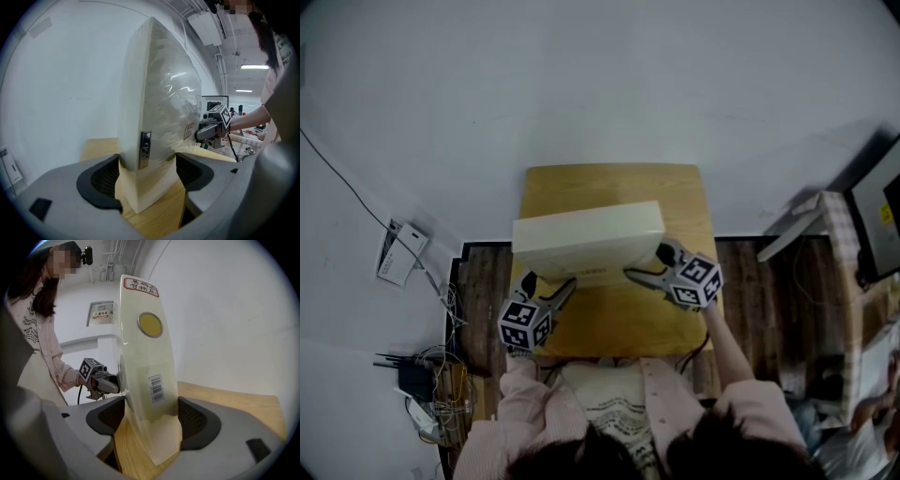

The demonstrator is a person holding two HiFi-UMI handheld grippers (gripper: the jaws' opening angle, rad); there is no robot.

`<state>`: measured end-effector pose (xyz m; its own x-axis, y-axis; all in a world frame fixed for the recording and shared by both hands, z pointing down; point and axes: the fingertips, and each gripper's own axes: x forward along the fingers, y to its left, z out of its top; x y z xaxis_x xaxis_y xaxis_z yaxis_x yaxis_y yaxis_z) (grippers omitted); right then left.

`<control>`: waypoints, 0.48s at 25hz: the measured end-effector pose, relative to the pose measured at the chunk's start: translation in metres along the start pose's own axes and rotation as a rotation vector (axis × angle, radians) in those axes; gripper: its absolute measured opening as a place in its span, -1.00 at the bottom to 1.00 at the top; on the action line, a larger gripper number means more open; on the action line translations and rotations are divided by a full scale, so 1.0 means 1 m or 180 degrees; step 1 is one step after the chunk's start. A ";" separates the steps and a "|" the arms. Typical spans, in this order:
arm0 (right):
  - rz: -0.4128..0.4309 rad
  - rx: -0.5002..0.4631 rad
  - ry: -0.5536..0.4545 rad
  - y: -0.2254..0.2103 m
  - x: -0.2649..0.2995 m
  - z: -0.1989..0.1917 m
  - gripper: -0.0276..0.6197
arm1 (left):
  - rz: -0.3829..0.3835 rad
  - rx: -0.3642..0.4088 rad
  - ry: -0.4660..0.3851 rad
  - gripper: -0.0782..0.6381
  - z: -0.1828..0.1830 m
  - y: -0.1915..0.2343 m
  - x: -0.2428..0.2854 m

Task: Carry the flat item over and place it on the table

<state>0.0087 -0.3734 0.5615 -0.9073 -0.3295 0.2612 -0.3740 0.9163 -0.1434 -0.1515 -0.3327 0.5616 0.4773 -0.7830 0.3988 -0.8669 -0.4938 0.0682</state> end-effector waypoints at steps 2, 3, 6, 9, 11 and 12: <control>0.0009 -0.0001 0.0006 0.001 0.000 0.000 0.17 | 0.0015 -0.0010 0.0007 0.28 0.000 -0.001 -0.001; 0.0015 0.0001 0.0020 0.002 -0.001 -0.001 0.17 | 0.0023 -0.0015 0.0005 0.29 0.000 -0.002 -0.002; 0.0002 0.0045 0.0078 0.003 -0.001 -0.002 0.18 | 0.0051 -0.0025 -0.0012 0.29 -0.001 -0.001 -0.004; -0.0021 0.0045 0.0104 0.003 -0.002 -0.003 0.19 | 0.0070 -0.0020 -0.0014 0.29 -0.001 0.001 -0.006; -0.0036 0.0044 0.0129 0.004 -0.002 -0.003 0.20 | 0.0074 -0.0026 -0.0010 0.29 -0.002 0.001 -0.007; -0.0049 0.0046 0.0129 0.003 -0.002 -0.002 0.20 | 0.0078 -0.0030 -0.0005 0.29 -0.002 0.002 -0.008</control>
<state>0.0098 -0.3689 0.5628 -0.8930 -0.3339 0.3018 -0.3910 0.9076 -0.1529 -0.1572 -0.3270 0.5607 0.4562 -0.7955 0.3989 -0.8797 -0.4708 0.0670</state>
